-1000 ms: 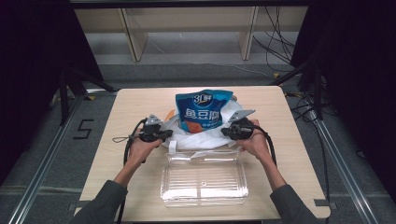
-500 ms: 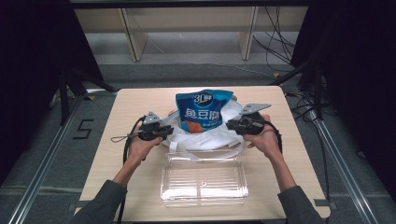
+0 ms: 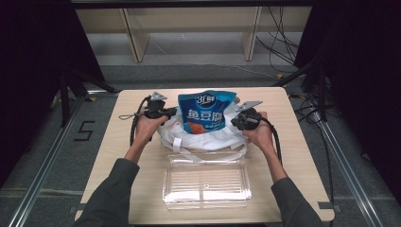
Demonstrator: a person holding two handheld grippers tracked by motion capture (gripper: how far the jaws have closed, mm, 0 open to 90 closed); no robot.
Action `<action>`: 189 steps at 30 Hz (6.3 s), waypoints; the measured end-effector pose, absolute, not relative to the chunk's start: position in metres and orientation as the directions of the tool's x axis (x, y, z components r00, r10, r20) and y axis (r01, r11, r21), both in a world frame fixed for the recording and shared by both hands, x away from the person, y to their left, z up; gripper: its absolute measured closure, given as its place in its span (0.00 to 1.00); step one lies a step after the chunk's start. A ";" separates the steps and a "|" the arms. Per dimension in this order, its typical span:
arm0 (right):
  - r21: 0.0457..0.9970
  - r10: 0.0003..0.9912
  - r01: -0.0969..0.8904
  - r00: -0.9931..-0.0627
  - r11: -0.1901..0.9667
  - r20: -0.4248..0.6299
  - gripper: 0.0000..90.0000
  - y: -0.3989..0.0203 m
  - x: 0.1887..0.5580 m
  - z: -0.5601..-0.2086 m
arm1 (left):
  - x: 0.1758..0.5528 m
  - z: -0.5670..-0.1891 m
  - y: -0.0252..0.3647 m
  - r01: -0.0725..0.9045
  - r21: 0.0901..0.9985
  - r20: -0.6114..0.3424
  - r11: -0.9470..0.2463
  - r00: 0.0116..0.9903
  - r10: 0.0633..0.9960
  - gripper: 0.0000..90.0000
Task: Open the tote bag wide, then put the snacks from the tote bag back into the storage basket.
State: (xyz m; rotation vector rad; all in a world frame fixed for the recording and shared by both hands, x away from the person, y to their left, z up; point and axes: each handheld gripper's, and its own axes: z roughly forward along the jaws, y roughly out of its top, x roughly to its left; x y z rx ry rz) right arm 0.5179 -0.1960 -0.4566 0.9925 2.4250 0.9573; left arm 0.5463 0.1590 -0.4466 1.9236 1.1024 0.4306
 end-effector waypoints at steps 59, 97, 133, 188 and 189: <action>0.585 0.623 0.470 -0.778 0.661 -0.080 1.00 -0.202 0.495 -0.442 | 0.498 -0.464 0.173 0.500 0.800 -0.079 -0.332 0.636 0.768 0.91; 0.759 0.688 0.432 -0.725 0.487 -0.029 0.83 -0.227 0.470 -0.413 | 0.446 -0.441 0.202 0.451 0.865 -0.141 -0.218 0.638 0.757 0.71; 0.782 0.711 0.440 -0.704 0.441 -0.005 0.37 -0.221 0.465 -0.395 | 0.331 -0.487 0.227 0.536 0.780 -0.106 -0.323 0.621 0.777 0.31; 0.684 0.511 0.281 -0.845 0.674 -0.157 0.50 -0.108 0.529 -0.298 | 0.319 -0.492 0.230 0.523 0.772 -0.049 -0.361 0.615 0.787 0.25; 0.674 0.514 0.283 -0.842 0.683 -0.167 0.51 -0.108 0.530 -0.298 | 0.318 -0.495 0.227 0.522 0.794 -0.080 -0.312 0.599 0.797 0.25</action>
